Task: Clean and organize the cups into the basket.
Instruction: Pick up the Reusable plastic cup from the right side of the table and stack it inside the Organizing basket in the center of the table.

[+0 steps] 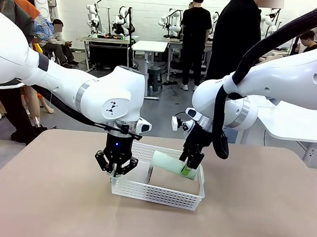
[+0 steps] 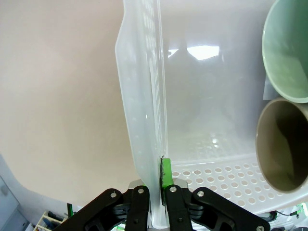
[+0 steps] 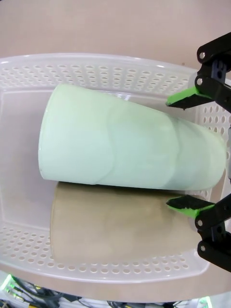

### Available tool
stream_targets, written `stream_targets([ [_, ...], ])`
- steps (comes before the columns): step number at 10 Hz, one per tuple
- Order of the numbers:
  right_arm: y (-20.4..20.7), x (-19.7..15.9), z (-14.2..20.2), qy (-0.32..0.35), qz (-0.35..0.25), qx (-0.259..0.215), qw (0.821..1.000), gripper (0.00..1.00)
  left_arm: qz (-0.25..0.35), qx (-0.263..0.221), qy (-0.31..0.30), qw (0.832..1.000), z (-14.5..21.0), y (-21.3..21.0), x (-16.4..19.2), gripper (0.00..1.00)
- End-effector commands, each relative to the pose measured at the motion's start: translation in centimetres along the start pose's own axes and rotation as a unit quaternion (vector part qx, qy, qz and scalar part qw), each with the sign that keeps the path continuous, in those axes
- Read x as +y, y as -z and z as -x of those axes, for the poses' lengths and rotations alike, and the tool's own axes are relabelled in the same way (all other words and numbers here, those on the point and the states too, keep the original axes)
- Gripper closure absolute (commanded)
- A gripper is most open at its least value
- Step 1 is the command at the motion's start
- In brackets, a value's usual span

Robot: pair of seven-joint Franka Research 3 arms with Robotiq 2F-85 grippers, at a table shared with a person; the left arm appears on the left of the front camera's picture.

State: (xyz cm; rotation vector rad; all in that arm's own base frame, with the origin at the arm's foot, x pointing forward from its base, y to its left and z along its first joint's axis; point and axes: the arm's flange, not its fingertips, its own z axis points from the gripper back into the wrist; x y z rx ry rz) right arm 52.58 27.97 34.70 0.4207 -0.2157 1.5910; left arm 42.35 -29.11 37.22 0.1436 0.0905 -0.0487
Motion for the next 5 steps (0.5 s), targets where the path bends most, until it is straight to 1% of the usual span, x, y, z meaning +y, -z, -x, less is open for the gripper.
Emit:
stream_targets([
  [1, -0.2, -0.2, 0.1, -0.007, -0.01, -0.025, 1.0, 0.03, -0.003, 0.0, 0.006, 1.0, 0.0, 0.3, 0.0, 1.0],
  [2, -0.6, -0.1, 0.1, -0.006, -0.009, -0.03, 0.999, 0.0, -0.003, 0.0, 0.006, 1.0, 0.0, 0.3, 0.0, 1.0],
  [3, -1.2, 0.3, 0.1, -0.008, -0.008, -0.037, 0.999, 0.0, -0.003, 0.0, 0.006, 1.0, 0.0, 0.3, 0.0, 1.0],
  [4, -2.1, 1.0, -0.2, -0.011, -0.01, -0.051, 0.999, 0.0, -0.003, 0.0, 0.006, 1.0, 0.0, 0.3, 0.0, 1.0],
  [5, -3.5, 2.5, -0.3, -0.025, -0.011, -0.065, 0.998, 0.0, -0.003, 0.0, 0.006, 1.0, 0.0, 0.3, 0.0, 1.0],
])
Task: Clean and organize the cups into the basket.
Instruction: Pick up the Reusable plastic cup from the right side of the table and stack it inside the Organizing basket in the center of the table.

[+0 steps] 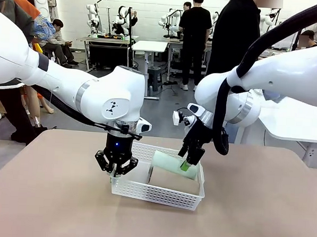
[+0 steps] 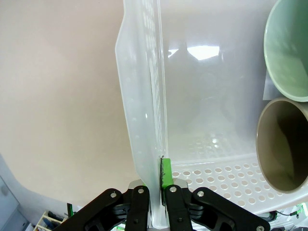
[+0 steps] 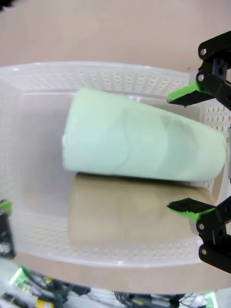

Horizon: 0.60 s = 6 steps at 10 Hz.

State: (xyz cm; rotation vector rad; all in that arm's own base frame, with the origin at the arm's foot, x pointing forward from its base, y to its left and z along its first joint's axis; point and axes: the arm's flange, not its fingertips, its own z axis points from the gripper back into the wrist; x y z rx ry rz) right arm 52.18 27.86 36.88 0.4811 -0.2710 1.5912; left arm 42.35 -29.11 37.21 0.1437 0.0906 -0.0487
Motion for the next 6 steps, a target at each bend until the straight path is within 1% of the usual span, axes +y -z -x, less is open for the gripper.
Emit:
stream_targets([
  [1, -4.2, 4.3, 0.7, -0.021, -0.008, -0.065, 0.998, 0.0, -0.003, 0.0, 0.006, 1.0, 0.0, 0.2, 0.0, 1.0],
  [2, -7.4, 6.9, 2.1, -0.035, -0.022, -0.116, 0.992, 0.0, -0.003, 0.0, 0.006, 1.0, 0.0, 0.2, 0.0, 1.0],
  [3, -10.9, 9.5, 4.7, -0.041, -0.034, -0.174, 0.983, 0.0, -0.003, 0.0, 0.006, 1.0, 0.0, 0.2, 0.0, 1.0],
  [4, -13.9, 11.5, 8.5, -0.048, -0.035, -0.232, 0.971, 0.0, -0.003, 0.0, 0.006, 1.0, 0.0, 0.2, 0.0, 1.0],
  [5, -16.9, 13.5, 13.9, -0.057, -0.024, -0.3, 0.952, 0.0, -0.003, 0.0, 0.006, 1.0, 0.0, 0.2, 0.0, 1.0],
  [6, -18.8, 15.0, 18.8, -0.068, -0.023, -0.351, 0.934, 0.0, -0.003, 0.0, 0.006, 1.0, 0.0, 0.2, 0.0, 1.0],
])
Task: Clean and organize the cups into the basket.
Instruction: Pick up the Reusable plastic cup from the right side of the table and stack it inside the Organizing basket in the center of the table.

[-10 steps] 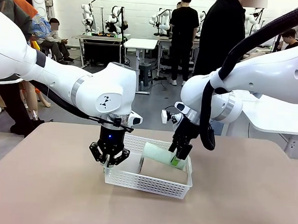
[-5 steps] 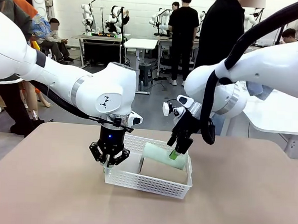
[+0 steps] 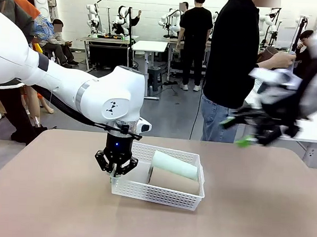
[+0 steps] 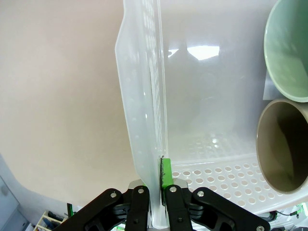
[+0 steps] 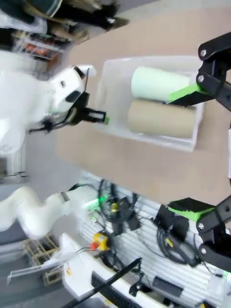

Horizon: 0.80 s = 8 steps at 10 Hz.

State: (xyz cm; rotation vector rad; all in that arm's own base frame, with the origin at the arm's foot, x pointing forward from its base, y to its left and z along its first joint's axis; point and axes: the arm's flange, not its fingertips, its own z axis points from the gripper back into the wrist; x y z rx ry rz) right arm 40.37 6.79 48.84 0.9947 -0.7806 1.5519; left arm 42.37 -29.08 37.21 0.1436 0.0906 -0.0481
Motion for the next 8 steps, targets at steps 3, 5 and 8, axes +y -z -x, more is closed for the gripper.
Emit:
stream_targets([
  [3, -13.1, 4.5, 13.6, 0.009, 0.072, -0.163, 0.984, 0.0, -0.003, 0.0, 0.006, 1.0, 0.1, 0.2, 0.0, 1.0],
  [5, -15.7, 4.5, 19.2, 0.036, 0.121, -0.185, 0.975, 0.0, -0.003, 0.0, 0.006, 1.0, 0.1, 0.2, 0.0, 1.0],
  [8, -16.9, 2.1, 25.8, 0.095, 0.148, -0.205, 0.963, 0.0, -0.003, 0.0, 0.006, 1.0, 0.1, 0.2, 0.0, 1.0],
])
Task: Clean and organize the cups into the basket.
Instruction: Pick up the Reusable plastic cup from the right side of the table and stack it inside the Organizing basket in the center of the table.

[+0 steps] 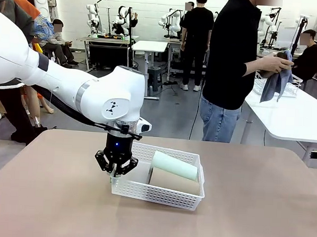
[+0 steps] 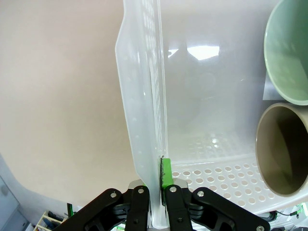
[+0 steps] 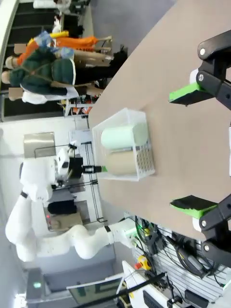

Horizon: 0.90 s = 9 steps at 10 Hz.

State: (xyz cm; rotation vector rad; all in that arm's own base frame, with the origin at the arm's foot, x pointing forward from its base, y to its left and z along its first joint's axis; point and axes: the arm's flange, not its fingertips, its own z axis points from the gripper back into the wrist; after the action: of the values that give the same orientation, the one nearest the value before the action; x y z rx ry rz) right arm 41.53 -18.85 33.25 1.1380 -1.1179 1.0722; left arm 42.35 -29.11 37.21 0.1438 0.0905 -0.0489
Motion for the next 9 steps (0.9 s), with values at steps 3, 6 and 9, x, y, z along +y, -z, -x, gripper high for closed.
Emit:
stream_targets([
  [3, 0.4, -3.3, 0.4, 0.018, -0.004, 0.004, 1.0, 0.0, -0.003, 0.0, 0.006, 1.0, 0.0, 0.2, 0.0, 1.0],
  [6, -0.5, -2.4, 2.1, 0.016, 0.006, -0.005, 1.0, 0.0, -0.003, 0.0, 0.006, 1.0, 0.0, 0.2, 0.0, 1.0],
  [9, -0.5, -2.4, 2.1, 0.016, 0.006, -0.005, 1.0, 0.0, -0.003, 0.0, 0.006, 1.0, 0.0, 0.2, 0.0, 1.0],
])
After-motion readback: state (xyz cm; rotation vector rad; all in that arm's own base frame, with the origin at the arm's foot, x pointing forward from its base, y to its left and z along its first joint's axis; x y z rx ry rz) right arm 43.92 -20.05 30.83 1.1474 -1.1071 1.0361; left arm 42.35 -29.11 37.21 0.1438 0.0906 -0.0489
